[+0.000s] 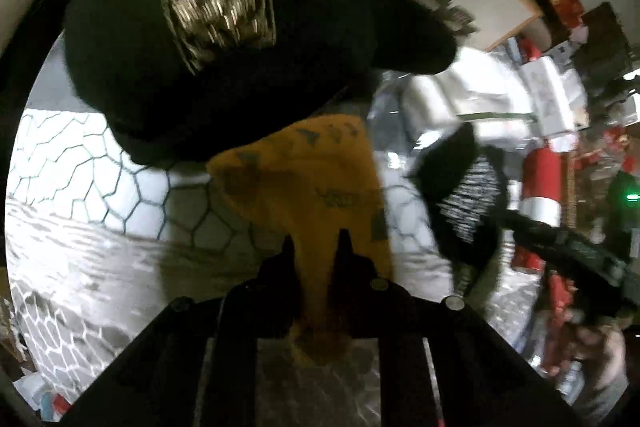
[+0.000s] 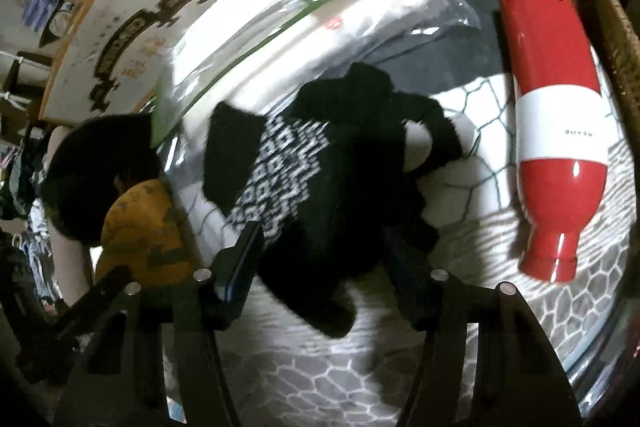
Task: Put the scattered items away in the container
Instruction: 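Grasp the orange knit glove with the right gripper and lift, then carry the orange glove over the cardboard box and lower it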
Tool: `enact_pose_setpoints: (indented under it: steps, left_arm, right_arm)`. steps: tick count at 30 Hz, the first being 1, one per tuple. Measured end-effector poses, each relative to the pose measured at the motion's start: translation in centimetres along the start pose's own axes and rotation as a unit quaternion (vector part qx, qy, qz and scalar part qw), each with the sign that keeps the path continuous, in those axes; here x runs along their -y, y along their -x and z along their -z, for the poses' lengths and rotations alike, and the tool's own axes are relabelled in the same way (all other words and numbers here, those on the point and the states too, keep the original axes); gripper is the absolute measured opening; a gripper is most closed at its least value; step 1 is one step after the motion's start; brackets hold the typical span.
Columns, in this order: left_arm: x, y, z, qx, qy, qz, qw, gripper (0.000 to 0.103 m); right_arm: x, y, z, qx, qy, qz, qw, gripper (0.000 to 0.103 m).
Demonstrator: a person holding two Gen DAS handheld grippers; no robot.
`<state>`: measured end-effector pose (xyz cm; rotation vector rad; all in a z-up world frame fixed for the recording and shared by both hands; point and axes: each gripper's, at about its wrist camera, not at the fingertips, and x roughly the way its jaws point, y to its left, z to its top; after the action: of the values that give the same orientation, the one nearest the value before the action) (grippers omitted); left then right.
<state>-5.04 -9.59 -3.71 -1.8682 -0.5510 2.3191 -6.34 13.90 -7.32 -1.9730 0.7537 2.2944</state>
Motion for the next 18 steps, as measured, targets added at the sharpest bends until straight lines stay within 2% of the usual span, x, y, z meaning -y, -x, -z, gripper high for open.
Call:
enact_pose_setpoints:
  steps: [4, 7, 12, 15, 18]
  left_arm:
    - [0.1, 3.9, 0.0, 0.007, 0.004, 0.033, 0.9994, 0.017]
    - [0.5, 6.9, -0.4, 0.012, 0.001, 0.044, 0.9989, 0.017]
    - [0.7, 12.4, -2.0, 0.023, 0.02, 0.073, 0.9969, 0.017]
    - [1.5, 15.4, -3.7, 0.046, 0.013, 0.085, 0.9952, 0.017]
    - [2.2, 19.0, -5.2, 0.068, -0.004, 0.11, 0.9916, 0.017]
  right_arm:
    - [-0.9, 0.6, 0.9, -0.014, 0.008, -0.036, 0.999, 0.058]
    - [-3.1, 1.9, 1.7, -0.021, 0.033, -0.06, 0.997, 0.058]
    - [-7.2, 6.1, 2.8, -0.029, 0.084, -0.117, 0.989, 0.058]
    - [-9.2, 9.2, 3.1, -0.033, 0.083, -0.173, 0.981, 0.058]
    - [-11.1, 12.1, 2.5, -0.032, 0.047, -0.259, 0.964, 0.059]
